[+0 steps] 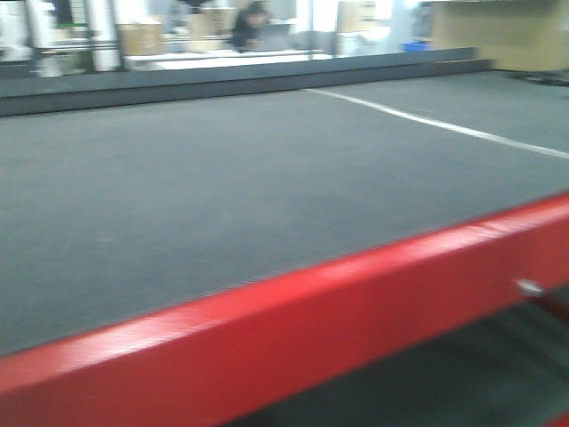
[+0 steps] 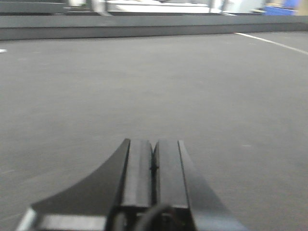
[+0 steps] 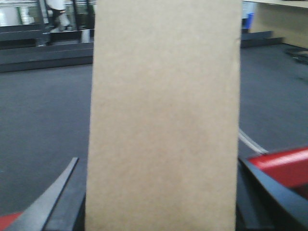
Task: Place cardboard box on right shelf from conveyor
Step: 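Drive the base to the steel shelf rack carrying the box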
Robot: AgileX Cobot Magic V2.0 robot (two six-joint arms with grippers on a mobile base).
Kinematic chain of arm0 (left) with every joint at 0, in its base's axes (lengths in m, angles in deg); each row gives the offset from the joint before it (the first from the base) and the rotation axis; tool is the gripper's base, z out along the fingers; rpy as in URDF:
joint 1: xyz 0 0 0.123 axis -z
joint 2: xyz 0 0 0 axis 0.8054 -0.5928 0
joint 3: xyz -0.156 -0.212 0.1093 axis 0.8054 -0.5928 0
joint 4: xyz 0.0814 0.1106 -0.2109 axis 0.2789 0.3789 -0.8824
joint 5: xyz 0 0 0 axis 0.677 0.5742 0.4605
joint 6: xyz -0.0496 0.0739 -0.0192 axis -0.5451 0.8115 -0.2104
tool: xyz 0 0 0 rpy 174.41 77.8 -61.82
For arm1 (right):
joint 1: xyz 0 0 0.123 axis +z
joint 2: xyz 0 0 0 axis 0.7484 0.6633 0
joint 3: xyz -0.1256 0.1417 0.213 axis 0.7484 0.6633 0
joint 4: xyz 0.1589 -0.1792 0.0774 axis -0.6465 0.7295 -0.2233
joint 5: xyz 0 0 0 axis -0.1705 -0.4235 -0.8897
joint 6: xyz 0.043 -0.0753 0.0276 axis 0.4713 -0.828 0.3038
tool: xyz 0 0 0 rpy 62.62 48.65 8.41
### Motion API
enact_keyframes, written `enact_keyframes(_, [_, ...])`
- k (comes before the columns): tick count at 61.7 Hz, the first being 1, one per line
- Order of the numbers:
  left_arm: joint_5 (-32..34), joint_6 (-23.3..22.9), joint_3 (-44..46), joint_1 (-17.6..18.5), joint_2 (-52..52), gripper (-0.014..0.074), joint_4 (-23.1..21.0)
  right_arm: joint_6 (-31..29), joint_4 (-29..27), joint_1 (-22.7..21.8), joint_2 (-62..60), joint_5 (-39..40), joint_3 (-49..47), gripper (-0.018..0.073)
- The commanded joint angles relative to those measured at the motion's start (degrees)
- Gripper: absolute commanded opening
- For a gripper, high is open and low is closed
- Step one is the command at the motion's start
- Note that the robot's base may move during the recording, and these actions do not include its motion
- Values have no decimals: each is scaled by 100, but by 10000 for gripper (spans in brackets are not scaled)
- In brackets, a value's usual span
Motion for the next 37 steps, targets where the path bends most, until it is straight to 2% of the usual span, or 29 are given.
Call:
enact_keyframes(1, [493,2,-56,-15,73,-116,-34,-37,77,-29,87,546,-159,215])
enact_keyframes(37, [493,2,-56,-60,73,-116,-34,-37,77,-29,87,546,-159,215])
